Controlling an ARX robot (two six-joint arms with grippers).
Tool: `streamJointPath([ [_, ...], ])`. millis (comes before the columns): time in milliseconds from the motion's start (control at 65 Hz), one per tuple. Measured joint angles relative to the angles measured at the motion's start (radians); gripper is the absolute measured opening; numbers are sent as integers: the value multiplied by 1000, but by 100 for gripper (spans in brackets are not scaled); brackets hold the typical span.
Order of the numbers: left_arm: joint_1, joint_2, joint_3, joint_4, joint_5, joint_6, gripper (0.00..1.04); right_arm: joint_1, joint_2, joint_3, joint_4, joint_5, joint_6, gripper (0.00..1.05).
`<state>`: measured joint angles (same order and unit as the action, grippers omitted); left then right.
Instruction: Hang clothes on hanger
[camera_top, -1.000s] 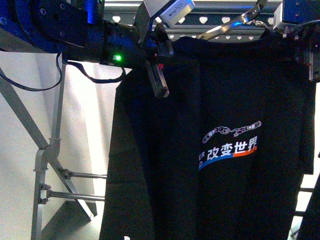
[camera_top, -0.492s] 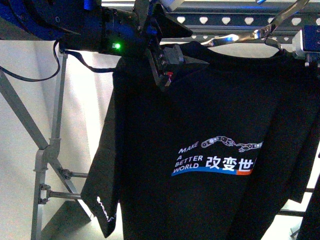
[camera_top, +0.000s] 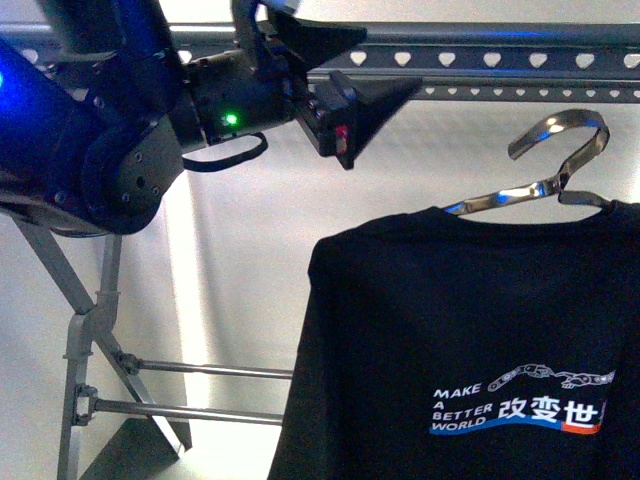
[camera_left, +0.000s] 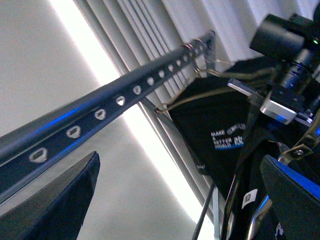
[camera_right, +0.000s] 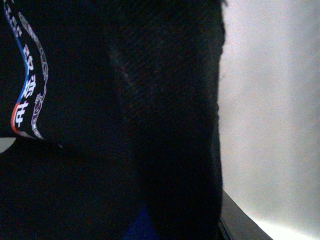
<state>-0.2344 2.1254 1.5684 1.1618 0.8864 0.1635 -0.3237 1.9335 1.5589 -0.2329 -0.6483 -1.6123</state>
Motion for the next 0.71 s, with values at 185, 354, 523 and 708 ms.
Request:
streamJointPath([
  [185,53,-107,-156,227,-203,-126,98,-34,-115,0,-151,-26,77,10],
  [354,102,-325,-440,172,-501,-133,98,-51,-174,0,-393,-48,87,10],
  [523,134,-449,-628,230,-568,-121,98,-69,-198,-1,-537,-41,81,10],
  [708,141,-655,-808,-248,-910,-142,78,-80,-224,39,-686,-36,79,10],
])
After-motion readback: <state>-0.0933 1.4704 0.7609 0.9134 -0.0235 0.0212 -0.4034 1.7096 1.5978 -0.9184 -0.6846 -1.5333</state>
